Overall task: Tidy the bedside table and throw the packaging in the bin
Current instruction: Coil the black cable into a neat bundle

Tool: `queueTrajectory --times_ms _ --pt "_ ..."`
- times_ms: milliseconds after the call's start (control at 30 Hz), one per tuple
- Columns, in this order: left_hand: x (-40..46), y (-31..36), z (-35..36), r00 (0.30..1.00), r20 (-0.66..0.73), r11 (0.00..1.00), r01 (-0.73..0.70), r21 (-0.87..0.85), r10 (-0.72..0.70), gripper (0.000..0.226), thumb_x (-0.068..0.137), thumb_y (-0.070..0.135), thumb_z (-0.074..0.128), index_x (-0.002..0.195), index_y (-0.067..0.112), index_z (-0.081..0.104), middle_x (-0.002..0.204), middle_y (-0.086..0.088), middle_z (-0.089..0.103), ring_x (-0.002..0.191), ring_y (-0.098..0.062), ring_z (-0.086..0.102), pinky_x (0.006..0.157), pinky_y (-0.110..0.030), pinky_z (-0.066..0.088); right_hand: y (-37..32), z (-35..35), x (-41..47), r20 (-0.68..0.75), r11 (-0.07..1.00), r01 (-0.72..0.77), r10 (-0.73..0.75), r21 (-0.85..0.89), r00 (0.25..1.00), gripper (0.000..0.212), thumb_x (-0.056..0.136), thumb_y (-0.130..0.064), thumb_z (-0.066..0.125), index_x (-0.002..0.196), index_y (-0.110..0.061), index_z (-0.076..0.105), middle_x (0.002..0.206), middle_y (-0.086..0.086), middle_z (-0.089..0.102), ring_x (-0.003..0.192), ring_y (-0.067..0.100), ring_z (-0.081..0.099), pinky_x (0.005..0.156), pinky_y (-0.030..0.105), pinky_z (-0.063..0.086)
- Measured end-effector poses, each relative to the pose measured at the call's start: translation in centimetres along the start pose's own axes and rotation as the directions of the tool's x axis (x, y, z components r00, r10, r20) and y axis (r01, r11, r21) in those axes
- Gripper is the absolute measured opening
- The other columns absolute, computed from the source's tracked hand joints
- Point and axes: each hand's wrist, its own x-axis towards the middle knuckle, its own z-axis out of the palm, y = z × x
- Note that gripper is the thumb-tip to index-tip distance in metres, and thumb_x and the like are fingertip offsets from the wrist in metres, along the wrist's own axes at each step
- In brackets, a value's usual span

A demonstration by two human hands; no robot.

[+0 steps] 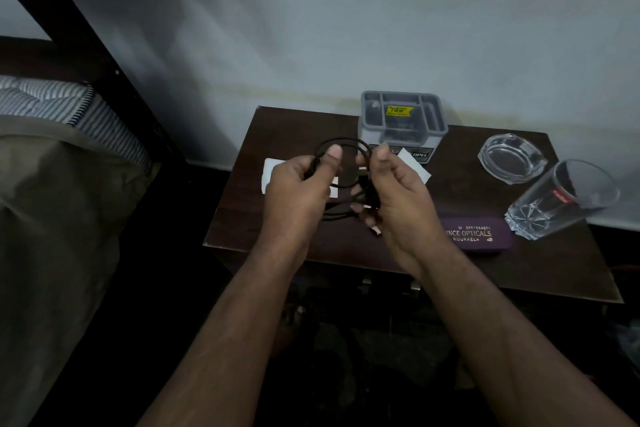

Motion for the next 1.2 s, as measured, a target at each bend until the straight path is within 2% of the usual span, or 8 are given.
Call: queueTrajectory --times_ms 167,433,633,767,867,967,1100,1200 --pt "0.8 0.4 -0.4 0.989 -0.027 0.904 0.121 -0.411 -0.145 0.026 0.093 0.046 0.068 0.083 0.022 0.07 0.066 0.005 0.047 0.034 -0.005 0.035 0.035 -0.01 0.018 -0.7 -0.8 -0.3 0.12 0.998 -0.043 0.048 -0.048 0.992 0.023 0.088 -0.041 0.068 0.103 -0.024 0.067 0.071 -0.007 0.049 0.049 0.004 0.028 0.039 0.017 0.02" --pt "0.4 0.4 0.3 0.997 0.017 0.92 0.072 -0.386 -0.071 0.009 0.101 0.031 0.062 0.098 0.024 0.067 0.08 0.004 0.061 0.035 -0.002 0.036 0.035 -0.01 0.021 -1.2 -1.4 -1.2 0.085 0.998 -0.027 0.031 -0.051 0.996 0.019 0.104 -0.029 0.057 0.104 -0.013 0.065 0.062 -0.005 0.051 0.046 0.005 0.037 0.036 0.016 0.026" --pt "-1.1 0.8 0.5 0.994 -0.076 0.916 -0.098 -0.388 0.073 0.014 0.105 0.019 0.056 0.103 0.027 0.067 0.076 0.007 0.058 0.039 0.002 0.038 0.035 -0.012 0.025 -2.3 -2.3 -3.7 0.164 0.875 0.16 -0.094 -0.456 0.982 0.031 0.108 -0.024 0.051 0.091 -0.003 0.066 0.072 0.006 0.062 0.055 -0.002 0.056 0.047 0.014 0.039" --pt "-2.6 0.6 0.7 0.996 -0.006 0.905 -0.079 -0.417 0.084 0.015 0.107 0.022 0.052 0.103 0.028 0.065 0.079 0.008 0.064 0.038 -0.002 0.032 0.034 -0.011 0.023 -2.1 -4.4 -5.5 0.257 0.819 0.106 0.052 -0.563 0.965 0.022 0.105 -0.02 0.056 0.1 -0.002 0.068 0.074 0.0 0.071 0.068 0.003 0.065 0.046 0.021 0.043" --pt "-3.7 0.6 1.8 0.988 0.155 0.83 0.068 -0.554 0.022 0.013 0.108 0.024 0.049 0.106 0.027 0.061 0.079 0.007 0.068 0.033 -0.001 0.03 0.031 -0.009 0.02 -1.5 -5.4 -7.1 0.258 0.831 0.046 0.12 -0.555 0.959 0.011 0.104 -0.016 0.058 0.107 -0.011 0.067 0.073 -0.003 0.07 0.068 0.012 0.071 0.04 0.02 0.038" --pt "-4.1 0.6 3.1 0.971 0.239 0.783 0.168 -0.599 -0.026 0.013 0.108 0.022 0.047 0.105 0.027 0.059 0.082 0.005 0.072 0.028 0.0 0.03 0.03 -0.007 0.019 -1.6 -5.7 -7.6 0.117 0.895 0.071 -0.021 -0.44 0.993 0.014 0.103 -0.012 0.059 0.116 -0.017 0.062 0.076 0.009 0.065 0.054 0.022 0.065 0.04 0.015 0.039" --pt "-3.5 0.5 4.6 0.961 0.269 0.705 0.234 -0.669 -0.064 0.018 0.109 0.013 0.044 0.103 0.024 0.056 0.08 0.003 0.063 0.03 0.001 0.03 0.028 -0.008 0.019 -2.4 -6.8 -7.6 0.016 0.94 0.199 -0.202 -0.276 0.979 0.004 0.104 -0.012 0.057 0.104 -0.014 0.06 0.076 0.009 0.061 0.066 0.017 0.064 0.055 0.019 0.049" --pt "-2.7 -0.1 4.7 0.944 0.304 0.61 0.315 -0.727 -0.125 0.022 0.107 0.006 0.041 0.094 0.019 0.052 0.076 0.003 0.048 0.032 0.001 0.033 0.024 -0.012 0.02 -2.6 -7.4 -8.0 0.104 0.951 0.191 -0.171 -0.241 0.98 0.03 0.105 -0.033 0.051 0.101 -0.012 0.072 0.09 0.005 0.076 0.078 0.013 0.069 0.071 0.022 0.055"
